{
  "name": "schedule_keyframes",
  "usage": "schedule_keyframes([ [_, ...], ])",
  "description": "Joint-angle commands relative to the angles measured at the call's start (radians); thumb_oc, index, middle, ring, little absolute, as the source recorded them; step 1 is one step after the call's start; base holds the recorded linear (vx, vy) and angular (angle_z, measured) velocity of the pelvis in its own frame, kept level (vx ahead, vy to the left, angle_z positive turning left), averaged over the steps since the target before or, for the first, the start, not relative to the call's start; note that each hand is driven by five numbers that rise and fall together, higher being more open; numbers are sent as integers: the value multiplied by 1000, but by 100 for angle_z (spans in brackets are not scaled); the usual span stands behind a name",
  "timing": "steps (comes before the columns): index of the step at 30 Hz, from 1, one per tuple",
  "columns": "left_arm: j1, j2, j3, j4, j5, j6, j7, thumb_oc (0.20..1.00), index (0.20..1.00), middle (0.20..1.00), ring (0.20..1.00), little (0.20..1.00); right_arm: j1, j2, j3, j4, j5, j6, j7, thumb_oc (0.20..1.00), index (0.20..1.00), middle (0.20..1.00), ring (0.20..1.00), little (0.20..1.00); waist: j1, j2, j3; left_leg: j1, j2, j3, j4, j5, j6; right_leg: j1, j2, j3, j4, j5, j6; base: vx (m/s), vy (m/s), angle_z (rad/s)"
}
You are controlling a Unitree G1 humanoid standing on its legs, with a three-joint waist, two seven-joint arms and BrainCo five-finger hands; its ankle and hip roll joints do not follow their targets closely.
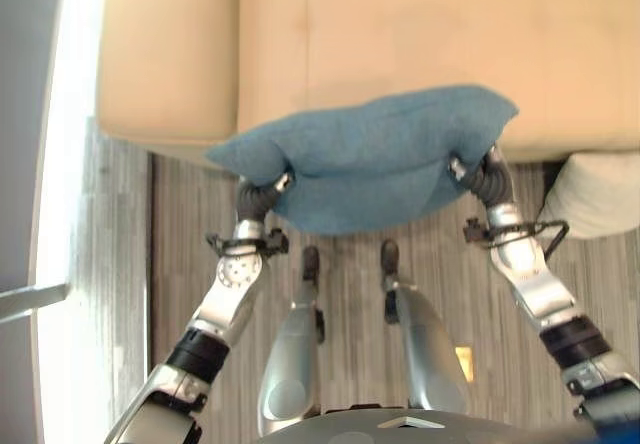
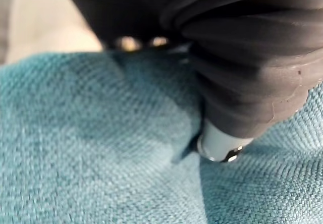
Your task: Pick up all the scattered cushions and arrange them neatly on the sofa.
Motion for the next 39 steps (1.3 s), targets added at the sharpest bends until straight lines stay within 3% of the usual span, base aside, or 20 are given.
schedule_keyframes([
  [1, -31, 11, 1, -23, 64, -61, -52, 200, 200, 200, 200, 200, 24, -1, -1, -74, -19, -62, 42, 200, 200, 200, 200, 200, -12, -17, -101, 33, -16, 0, 19, 10, -28, 123, 17, -13, -117, 30, 53, 145, -55, 12],
  [6, 11, 27, 22, 1, 57, -55, -84, 200, 200, 200, 200, 200, 83, -20, -20, -62, -13, -57, 67, 200, 200, 200, 200, 200, -17, -26, -135, 102, 1, -9, 80, 19, -52, 256, 34, -11, -168, 4, 31, 99, -94, 7],
  [10, 45, 13, 35, -2, 47, -42, -92, 200, 200, 200, 200, 200, 109, -25, -31, -60, -20, -47, 82, 200, 200, 200, 200, 200, 0, -53, -160, 92, -23, -53, 204, 20, -47, 338, 33, -4, -207, 3, 21, 127, -70, 7],
  [14, 63, 5, 22, 1, 65, -26, -98, 200, 200, 200, 200, 200, 125, -16, -45, -48, -16, -36, 80, 200, 200, 200, 200, 200, 4, -62, -193, 102, -35, -20, 82, -6, -16, 378, 28, -8, -234, -4, 34, 187, 35, 17],
  [16, 67, -2, 18, 1, 81, -13, -94, 200, 200, 200, 200, 200, 125, -6, -45, -43, -23, -30, 71, 200, 200, 200, 200, 200, 13, -64, -204, 76, -51, 8, 27, 23, -15, 405, 32, -3, -243, -9, 41, 326, 145, -2],
  [19, 96, -16, 57, -9, 74, -12, -86, 200, 200, 200, 200, 200, 101, 27, -40, -36, -40, -11, 70, 200, 200, 200, 200, 200, 47, -65, -225, 129, -80, 46, 31, -30, 33, 434, -8, 49, -166, -30, 95, 433, 320, -63],
  [20, 99, -10, 59, -9, 75, -12, -86, 200, 200, 200, 200, 200, 79, 38, -24, -27, -52, -4, 76, 200, 200, 200, 200, 200, 62, -62, -217, 171, -89, 71, 23, -51, 62, 399, -34, 62, -51, 14, 129, 295, 287, -116],
  [23, 100, -2, 57, -13, 79, -12, -88, 200, 200, 200, 200, 200, 59, 43, -10, -29, -63, -3, 78, 200, 200, 200, 200, 200, 70, -56, -204, 206, -92, 86, 15, -65, 83, 346, -51, 74, 59, 62, 148, 192, 200, -69],
  [24, 109, 4, 63, -17, 84, -10, -88, 200, 200, 200, 200, 200, 57, 55, 0, -37, -70, 1, 88, 200, 200, 200, 200, 200, 72, -41, -198, 252, -90, 98, 6, -94, 101, 294, -69, 33, 120, 66, 134, 203, 147, -43],
  [26, 115, 4, 67, -22, 88, -8, -90, 200, 200, 200, 200, 200, 58, 56, 3, -36, -73, 2, 89, 200, 200, 200, 200, 200, 70, -37, -199, 268, -88, 105, -3, -101, 100, 286, -75, 13, 93, 63, 130, 158, 79, -45],
  [28, 125, 6, 71, -21, 87, -9, -99, 200, 200, 200, 200, 200, 49, 54, 12, -36, -73, 0, 95, 200, 200, 200, 200, 200, 64, -34, -204, 306, -83, 115, -35, -116, 90, 256, -55, -23, -35, 58, 120, 181, -27, -36],
  [31, 124, -6, 69, 4, 88, -6, -101, 200, 200, 200, 200, 200, 44, 55, 36, -25, -69, 0, 104, 200, 200, 200, 200, 200, 34, -45, -198, 369, -89, 96, -57, -138, 80, 213, 2, 9, -224, 131, 130, 286, -99, -27],
  [34, 123, -18, 56, 4, 91, -9, -115, 200, 200, 200, 200, 200, 70, 47, 28, -33, -76, 4, 114, 200, 200, 200, 200, 200, 22, -51, -210, 378, -81, 71, -31, -156, 65, 245, 13, 81, -217, 119, 119, 263, -160, 24],
  [36, 117, -34, 41, 15, 91, -7, -119, 200, 200, 200, 200, 200, 88, 32, 14, -35, -77, 3, 110, 200, 200, 200, 200, 200, 18, -50, -221, 369, -68, 55, 8, -149, 47, 272, 22, 83, -225, 111, 99, 203, -154, 62],
  [39, 79, -56, 13, 37, 55, -2, -124, 200, 200, 200, 200, 200, 110, 18, -13, -53, -53, -5, 93, 200, 200, 200, 200, 200, 3, -61, -207, 279, -47, 46, 201, -96, -4, 312, 16, 32, -220, 91, 63, 105, -211, 42],
])
